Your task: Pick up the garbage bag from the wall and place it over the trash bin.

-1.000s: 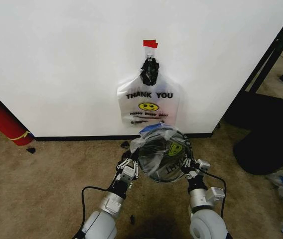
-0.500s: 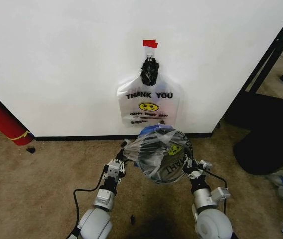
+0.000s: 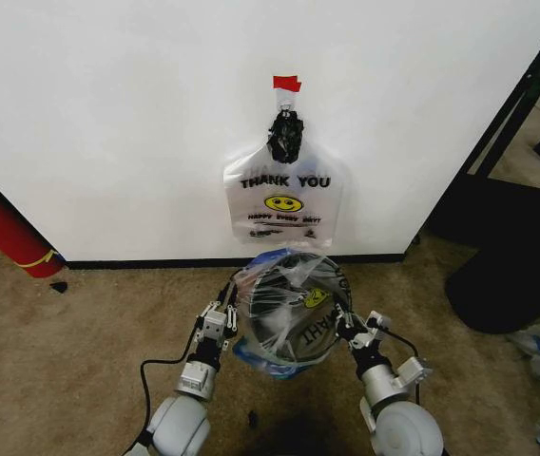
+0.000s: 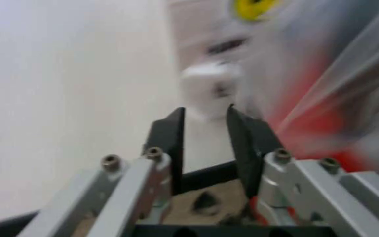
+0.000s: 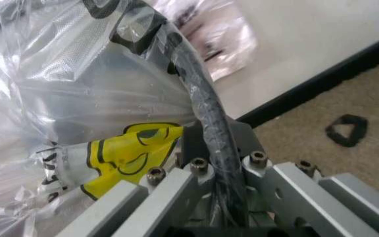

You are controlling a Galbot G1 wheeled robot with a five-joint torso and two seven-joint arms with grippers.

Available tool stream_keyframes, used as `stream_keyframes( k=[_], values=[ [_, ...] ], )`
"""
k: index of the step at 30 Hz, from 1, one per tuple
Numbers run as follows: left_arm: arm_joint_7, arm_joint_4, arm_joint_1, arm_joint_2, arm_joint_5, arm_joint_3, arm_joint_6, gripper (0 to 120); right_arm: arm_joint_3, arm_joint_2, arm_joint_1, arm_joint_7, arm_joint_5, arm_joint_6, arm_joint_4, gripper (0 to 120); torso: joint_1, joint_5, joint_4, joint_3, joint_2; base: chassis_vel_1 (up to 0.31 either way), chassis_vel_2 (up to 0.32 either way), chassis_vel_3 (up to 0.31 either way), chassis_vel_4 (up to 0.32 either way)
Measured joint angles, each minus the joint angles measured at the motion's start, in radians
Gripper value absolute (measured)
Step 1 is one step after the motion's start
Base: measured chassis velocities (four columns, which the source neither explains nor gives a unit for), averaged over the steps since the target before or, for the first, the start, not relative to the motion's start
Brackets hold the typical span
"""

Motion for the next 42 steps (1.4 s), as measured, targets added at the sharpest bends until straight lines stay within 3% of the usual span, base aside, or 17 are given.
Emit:
stream_keyframes(
  k=[5,6,9,12,13,17,22,28,29,35,42],
  values=[
    [-0.164,-0.128,0.052,-0.011,-0.079,-0.013,0.105,56,0.007,0.031,0.022,0.056,0.01,0.031,-0.034,0,0.0,0.0001,0.0005,0.0,0.0,0.0,0.0,0.0,0.0],
    [-0.164,-0.128,0.052,-0.011,-0.079,-0.013,0.105,56,0.007,0.031,0.022,0.056,0.01,0.031,-0.034,0,0.0,0.0001,0.0005,0.0,0.0,0.0,0.0,0.0,0.0],
    [-0.139,-0.264,0.089,-0.004,-0.117,0.023,0.124,70,0.011,0.056,0.03,0.07,-0.019,0.056,-0.074,0,0.0,0.0,-0.0004,0.0,0.0,0.0,0.0,0.0,0.0],
    [-0.054,-0.392,0.109,0.027,-0.129,0.072,0.124,83,-0.005,0.074,0.053,0.079,-0.067,0.06,-0.11,0,0.0,0.0005,0.0003,0.0,0.0,0.0,0.0,0.0,0.0],
    [-0.054,-0.392,0.109,0.027,-0.129,0.072,0.124,83,-0.005,0.074,0.053,0.079,-0.067,0.06,-0.11,0,0.0,0.0005,0.0003,0.0,0.0,0.0,0.0,0.0,0.0],
    [0.017,-0.448,0.104,0.087,-0.147,0.188,0.156,69,-0.024,0.077,0.076,0.067,-0.135,0.061,-0.128,0,0.0,0.0003,0.0002,0.0,0.0,0.0,0.0,0.0,0.0],
    [0.004,-0.432,0.049,0.104,-0.288,0.278,0.267,53,-0.038,0.065,0.092,0.035,-0.19,0.077,-0.146,0,0.0,0.0002,0.0003,0.0,0.0,0.0,0.0,0.0,0.0],
    [-0.121,-0.368,-0.118,0.081,-0.494,0.351,0.45,27,-0.052,0.048,0.092,0.015,-0.258,0.09,-0.144,0,0.0,0.0002,-0.0001,0.0,0.0,0.0,0.0,0.0,0.0],
    [-0.121,-0.368,-0.118,0.081,-0.494,0.351,0.45,27,-0.052,0.048,0.092,0.015,-0.258,0.09,-0.144,0,0.0,0.0002,-0.0001,0.0,0.0,0.0,0.0,0.0,0.0],
    [-0.256,-0.321,-0.256,0.059,-0.574,0.406,0.557,1,-0.071,0.05,0.075,0.018,-0.336,0.099,-0.116,0,0.0,0.0001,0.0,0.0,0.0,0.0,0.0,0.0,0.0],
    [-0.314,-0.268,-0.302,0.041,-0.524,0.43,0.629,0,-0.082,0.057,0.063,0.019,-0.377,0.107,-0.102,0,0.0,0.0002,0.0002,0.0,0.0,0.0,0.0,0.0,0.0]
  ],
)
